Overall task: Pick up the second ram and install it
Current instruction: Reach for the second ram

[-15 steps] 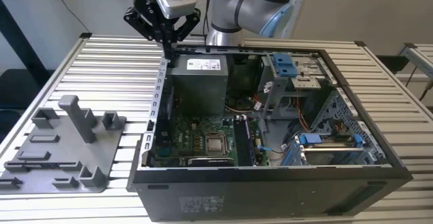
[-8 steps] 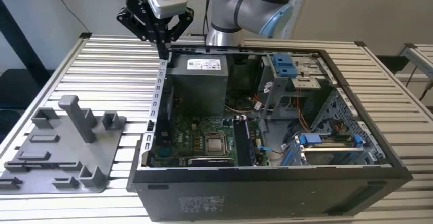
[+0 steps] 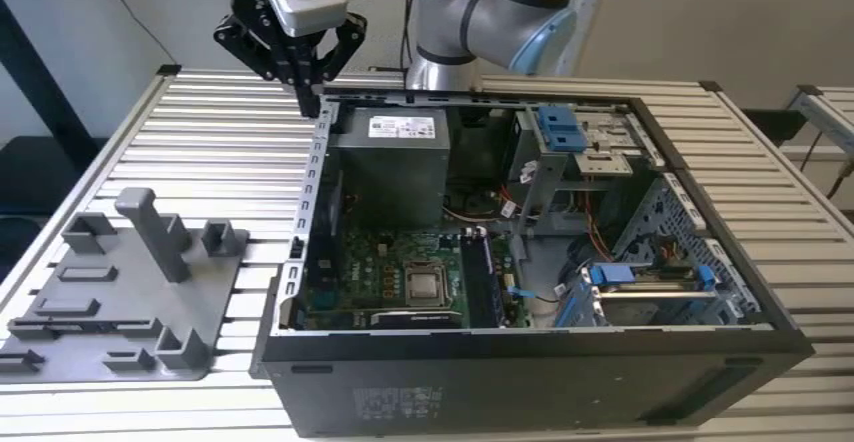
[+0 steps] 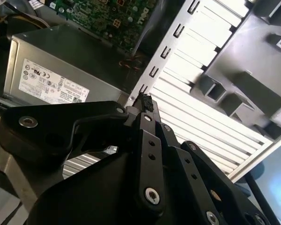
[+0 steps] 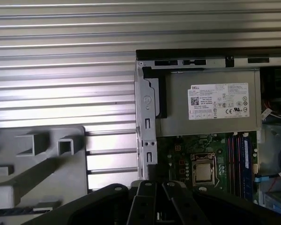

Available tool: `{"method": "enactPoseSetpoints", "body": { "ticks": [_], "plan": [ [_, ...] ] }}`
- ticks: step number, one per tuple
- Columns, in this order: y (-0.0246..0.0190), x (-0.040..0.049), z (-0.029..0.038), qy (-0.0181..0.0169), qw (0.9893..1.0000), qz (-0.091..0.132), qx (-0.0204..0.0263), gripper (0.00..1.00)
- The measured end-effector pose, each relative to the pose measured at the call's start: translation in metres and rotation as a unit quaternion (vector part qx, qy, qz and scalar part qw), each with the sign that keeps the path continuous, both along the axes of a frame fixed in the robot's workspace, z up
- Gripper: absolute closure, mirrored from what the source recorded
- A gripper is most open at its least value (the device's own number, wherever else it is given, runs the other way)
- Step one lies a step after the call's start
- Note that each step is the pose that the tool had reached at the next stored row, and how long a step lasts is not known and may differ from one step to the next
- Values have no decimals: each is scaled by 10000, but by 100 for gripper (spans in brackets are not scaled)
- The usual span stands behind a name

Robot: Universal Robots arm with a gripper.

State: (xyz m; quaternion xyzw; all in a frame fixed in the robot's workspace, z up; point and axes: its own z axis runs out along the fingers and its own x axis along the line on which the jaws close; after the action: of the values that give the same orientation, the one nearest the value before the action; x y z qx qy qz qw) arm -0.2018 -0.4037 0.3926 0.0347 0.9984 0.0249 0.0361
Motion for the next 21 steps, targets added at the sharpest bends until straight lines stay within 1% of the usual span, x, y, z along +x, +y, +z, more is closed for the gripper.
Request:
{"method": "enactPoseSetpoints", "body": {
  "ticks": [12,21],
  "plan": [
    [-20,-233,0,-76,10000,0,0,89],
    [-44,-413,0,-131,9999,0,0,89]
  ]
}}
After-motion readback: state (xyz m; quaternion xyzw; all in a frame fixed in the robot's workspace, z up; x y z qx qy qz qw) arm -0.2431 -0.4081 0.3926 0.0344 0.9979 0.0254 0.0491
